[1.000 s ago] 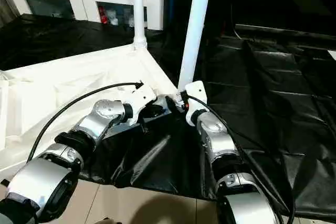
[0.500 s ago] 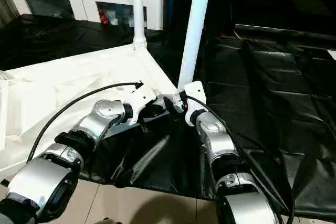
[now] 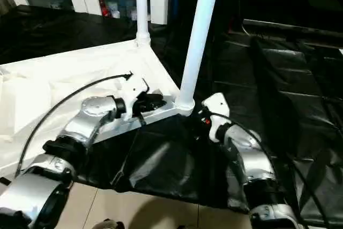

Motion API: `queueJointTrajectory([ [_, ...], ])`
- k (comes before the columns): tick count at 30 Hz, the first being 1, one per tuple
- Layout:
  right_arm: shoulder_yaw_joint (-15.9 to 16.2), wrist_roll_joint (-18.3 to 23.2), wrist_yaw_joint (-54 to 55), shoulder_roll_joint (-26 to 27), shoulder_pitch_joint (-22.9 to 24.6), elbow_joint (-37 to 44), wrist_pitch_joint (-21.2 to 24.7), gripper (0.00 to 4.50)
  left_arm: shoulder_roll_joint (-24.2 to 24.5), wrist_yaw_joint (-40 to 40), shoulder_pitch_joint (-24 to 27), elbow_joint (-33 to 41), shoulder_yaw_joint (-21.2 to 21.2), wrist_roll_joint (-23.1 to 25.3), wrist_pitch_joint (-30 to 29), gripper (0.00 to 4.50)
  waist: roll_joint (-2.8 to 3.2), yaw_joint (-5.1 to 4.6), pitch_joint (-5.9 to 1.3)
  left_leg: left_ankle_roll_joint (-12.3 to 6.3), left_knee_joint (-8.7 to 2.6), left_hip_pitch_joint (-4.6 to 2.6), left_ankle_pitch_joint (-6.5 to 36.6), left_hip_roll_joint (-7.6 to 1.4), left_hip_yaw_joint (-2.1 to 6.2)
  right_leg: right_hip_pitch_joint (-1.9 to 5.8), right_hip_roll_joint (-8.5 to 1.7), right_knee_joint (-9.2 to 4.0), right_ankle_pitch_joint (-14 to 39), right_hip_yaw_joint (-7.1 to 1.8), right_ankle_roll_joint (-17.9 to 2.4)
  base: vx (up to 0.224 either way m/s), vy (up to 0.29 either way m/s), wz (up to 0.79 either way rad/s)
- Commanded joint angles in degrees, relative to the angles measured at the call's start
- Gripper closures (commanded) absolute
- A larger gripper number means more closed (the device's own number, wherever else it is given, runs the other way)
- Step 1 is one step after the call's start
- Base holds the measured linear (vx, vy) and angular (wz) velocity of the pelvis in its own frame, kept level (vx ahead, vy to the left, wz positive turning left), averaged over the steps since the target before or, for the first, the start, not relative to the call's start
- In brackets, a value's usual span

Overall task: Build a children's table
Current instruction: Rotate leg to tighten

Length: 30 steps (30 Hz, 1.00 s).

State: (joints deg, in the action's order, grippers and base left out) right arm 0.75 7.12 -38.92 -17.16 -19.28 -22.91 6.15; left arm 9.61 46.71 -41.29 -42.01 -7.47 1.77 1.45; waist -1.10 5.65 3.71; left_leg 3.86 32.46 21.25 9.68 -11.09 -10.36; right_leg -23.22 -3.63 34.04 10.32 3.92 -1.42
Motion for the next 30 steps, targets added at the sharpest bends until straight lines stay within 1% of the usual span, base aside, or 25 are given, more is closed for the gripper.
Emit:
queueJointTrajectory([
  [1,-0.5,1.2,-0.9,-0.8,1.5,3.4,1.9,0.0,0.4,-1.2,1.1,4.5,1.1,-1.6,-1.9,3.36,0.0,0.2,-4.08,-4.97,-3.05,-0.7,9.5,-2.69,0.65,3.54,-4.93,-3.41,5.4,-2.87,-13.4,0.0,0.0,0.0],
  [3,-0.9,1.6,-1.3,-0.9,2.2,4.8,2.3,0.0,0.3,-2.3,1.7,6.1,2.0,-2.2,-2.5,3.23,-0.08,0.31,-4.1,-4.66,-3.02,-0.72,10.0,-2.55,0.63,3.64,-4.86,-3.53,6.5,-2.84,-13.1,0.0,0.0,0.0],
  [4,-1.2,2.2,-1.6,-1.0,3.4,6.7,2.7,0.0,0.2,-3.0,3.4,9.7,2.9,-3.3,-3.9,3.23,-0.06,0.34,-4.12,-4.33,-3.06,-0.66,10.0,-2.61,0.69,3.75,-4.96,-3.42,7.1,-2.84,-12.9,0.0,0.0,0.0],
  [5,-1.3,3.2,-2.4,-1.1,5.0,9.4,3.1,0.0,-0.1,-5.1,6.1,14.6,4.3,-3.8,-5.1,3.09,-0.07,0.31,-3.98,-4.43,-3.07,-0.61,10.0,-2.55,0.68,3.49,-4.85,-3.64,7.9,-2.81,-12.5,0.0,0.0,0.0],
  [6,-1.1,4.0,-2.9,-1.1,6.6,11.7,3.5,0.0,-0.4,-7.0,8.8,18.9,5.4,-4.0,-5.8,2.94,0.07,0.39,-4.13,-4.37,-3.03,-0.55,9.6,-2.77,0.81,3.67,-4.93,-3.38,6.7,-2.87,-12.7,0.0,0.0,0.0],
  [7,-1.1,4.0,-2.9,-1.1,6.6,11.7,3.5,0.0,-0.4,-7.0,8.8,18.9,5.4,-4.0,-5.8,2.94,-0.05,0.23,-4.1,-4.51,-3.05,-0.39,9.5,-2.9,0.76,3.8,-4.91,-3.3,5.8,-2.91,-12.6,0.0,0.0,0.0],
  [8,-0.7,4.6,-3.4,-1.1,8.1,13.7,3.5,0.0,-0.7,-8.8,11.6,23.1,6.3,-4.1,-6.3,2.83,0.04,0.1,-4.14,-4.97,-2.93,-0.52,9.4,-2.57,0.65,3.49,-4.62,-3.44,5.9,-2.82,-12.5,0.0,0.0,0.0],
  [9,-0.7,4.6,-3.4,-1.1,8.1,13.7,3.5,0.0,-0.7,-8.8,11.6,23.1,6.3,-4.1,-6.3,2.75,0.13,0.12,-4.22,-4.85,-2.95,-0.53,9.4,-2.67,0.74,3.59,-4.62,-3.33,6.0,-2.79,-12.4,0.0,0.0,0.0],
  [10,-0.4,5.2,-3.4,-1.1,9.5,15.6,3.6,0.0,-1.0,-10.7,14.6,27.5,7.1,-4.3,-6.9,2.65,0.05,0.12,-3.86,-4.74,-3.04,-0.52,10.7,-2.59,0.6,3.31,-4.57,-3.92,8.7,-2.78,-11.7,0.0,0.0,0.0],
  [11,-0.5,5.3,-2.5,-0.7,10.9,17.1,3.5,0.0,-1.4,-11.9,18.0,32.3,7.7,-4.7,-7.6,2.65,0.02,0.21,-4.08,-3.95,-3.15,-0.44,11.1,-3.01,0.86,3.73,-4.9,-3.61,9.3,-2.85,-11.5,0.0,0.0,0.0],
  [12,-0.5,5.3,-2.5,-0.7,10.9,17.1,3.5,0.0,-1.4,-11.9,18.0,32.3,7.7,-4.7,-7.6,2.65,-0.03,0.12,-3.87,-4.04,-3.25,-0.24,11.0,-2.97,0.85,3.6,-4.77,-3.85,9.7,-2.86,-11.1,0.0,0.0,0.0],
  [13,-1.3,5.2,0.2,0.6,12.3,18.8,3.5,0.0,-2.2,-15.1,21.9,37.5,8.9,-3.9,-7.8,2.65,0.07,-0.08,-3.68,-3.87,-3.27,-0.62,13.0,-2.53,0.61,3.01,-4.31,-4.43,13.3,-2.73,-10.2,0.0,0.0,0.0],
  [14,-2.1,4.7,3.3,2.1,13.5,19.8,3.1,0.0,-2.7,-17.4,25.2,41.1,9.9,-3.1,-7.5,2.65,-0.07,-0.16,-3.66,-3.15,-3.41,-0.28,12.8,-2.89,0.8,3.19,-4.56,-4.28,13.3,-2.86,-9.8,0.0,0.0,0.0],
  [16,-4.2,4.0,9.6,5.4,15.6,22.4,2.7,0.0,-4.3,-22.2,30.8,46.6,12.1,-2.0,-8.2,2.65,-0.14,-0.45,-3.5,-2.77,-3.51,-0.46,14.6,-2.66,0.73,2.83,-4.3,-4.8,17.0,-2.75,-8.4,0.0,0.0,0.0],
  [17,-4.2,4.0,9.6,5.4,15.6,22.4,2.7,0.0,-4.3,-22.2,30.8,46.6,12.1,-2.0,-8.2,2.65,-0.01,-0.49,-3.5,-2.56,-3.48,-0.56,14.9,-2.67,0.69,2.66,-4.24,-4.87,17.8,-2.84,-7.9,0.0,0.0,0.0],
  [18,-5.2,3.8,12.7,7.1,16.9,24.1,2.7,0.0,-5.2,-24.1,34.0,48.9,13.4,-1.6,-8.0,2.65,-0.01,-0.62,-3.18,-1.93,-3.77,-0.5,16.6,-2.59,0.83,2.48,-4.09,-5.27,21.1,-2.81,-6.3,0.0,0.0,0.0],
  [19,-5.9,3.5,14.7,8.3,18.0,25.5,2.4,0.0,-5.8,-25.3,36.4,50.5,14.3,-1.4,-7.7,2.65,0.04,-0.63,-3.1,-1.74,-3.78,-0.56,17.3,-2.5,0.8,2.31,-4.03,-5.5,22.4,-2.84,-5.5,0.0,0.0,0.0],
  [21,-6.4,2.5,17.6,9.8,21.3,29.0,1.6,0.0,-7.2,-27.3,42.0,53.6,16.5,-1.6,-5.7,2.65,0.7,-0.67,-3.0,-0.9,-3.95,-0.79,19.6,-2.42,1.03,2.0,-3.95,-5.95,25.6,-2.82,-3.3,0.0,0.0,0.0],
  [22,-6.4,2.5,17.6,9.8,21.3,29.0,1.6,0.0,-7.2,-27.3,42.0,53.6,16.5,-1.6,-5.7,2.65,0.55,-0.73,-3.0,-0.87,-3.95,-0.74,20.0,-2.42,1.03,1.97,-3.83,-6.11,25.4,-2.86,-2.8,0.0,0.0,0.0],
  [25,-6.7,2.4,18.7,10.4,24.1,31.5,1.2,0.0,-7.9,-28.9,46.5,56.2,17.0,-1.6,-5.2,2.65,0.82,-0.81,-2.98,-0.69,-4.17,-0.6,21.2,-2.49,1.21,1.96,-3.58,-5.98,23.1,-2.91,-2.3,0.0,0.0,0.0],
  [26,-6.7,2.4,18.7,10.4,24.1,31.5,1.2,0.0,-7.9,-28.9,46.5,56.2,17.0,-1.6,-5.2,2.65,0.67,-0.78,-3.0,-0.77,-4.08,-0.75,21.8,-2.33,1.12,1.85,-3.54,-6.09,23.4,-2.91,-2.1,0.0,0.0,0.0],
  [27,-6.6,2.3,18.9,10.5,25.8,32.4,1.2,0.0,-8.4,-29.5,49.0,58.0,16.6,-2.0,-5.4,2.65,1.47,-0.68,-2.95,-0.6,-4.13,-0.85,22.3,-2.29,1.25,1.74,-3.58,-6.08,23.6,-2.94,-2.2,0.0,0.0,0.0],
  [28,-6.4,1.7,19.5,10.4,27.1,32.9,1.0,0.0,-8.8,-30.1,50.7,59.5,15.9,-2.1,-6.4,2.65,1.1,-0.89,-2.95,-0.47,-4.22,-0.62,22.5,-2.49,1.3,2.03,-3.59,-6.15,22.9,-2.93,-2.0,0.0,0.0,0.0],
  [29,-6.3,1.2,20.0,10.3,28.1,33.2,0.9,0.0,-9.1,-30.6,51.9,60.5,15.4,-2.2,-7.2,2.65,1.31,-0.82,-2.81,-0.57,-4.27,-0.66,22.7,-2.43,1.25,1.92,-3.53,-6.17,22.8,-2.94,-2.1,0.0,0.0,0.0],
  [30,-6.3,1.3,20.5,10.5,28.9,33.6,1.0,0.0,-9.3,-31.0,52.5,61.2,14.8,-1.9,-7.7,2.65,1.09,-0.94,-2.87,-0.74,-4.23,-0.62,22.8,-2.31,1.2,2.01,-3.47,-6.24,23.1,-2.91,-1.9,0.0,0.0,0.0],
])
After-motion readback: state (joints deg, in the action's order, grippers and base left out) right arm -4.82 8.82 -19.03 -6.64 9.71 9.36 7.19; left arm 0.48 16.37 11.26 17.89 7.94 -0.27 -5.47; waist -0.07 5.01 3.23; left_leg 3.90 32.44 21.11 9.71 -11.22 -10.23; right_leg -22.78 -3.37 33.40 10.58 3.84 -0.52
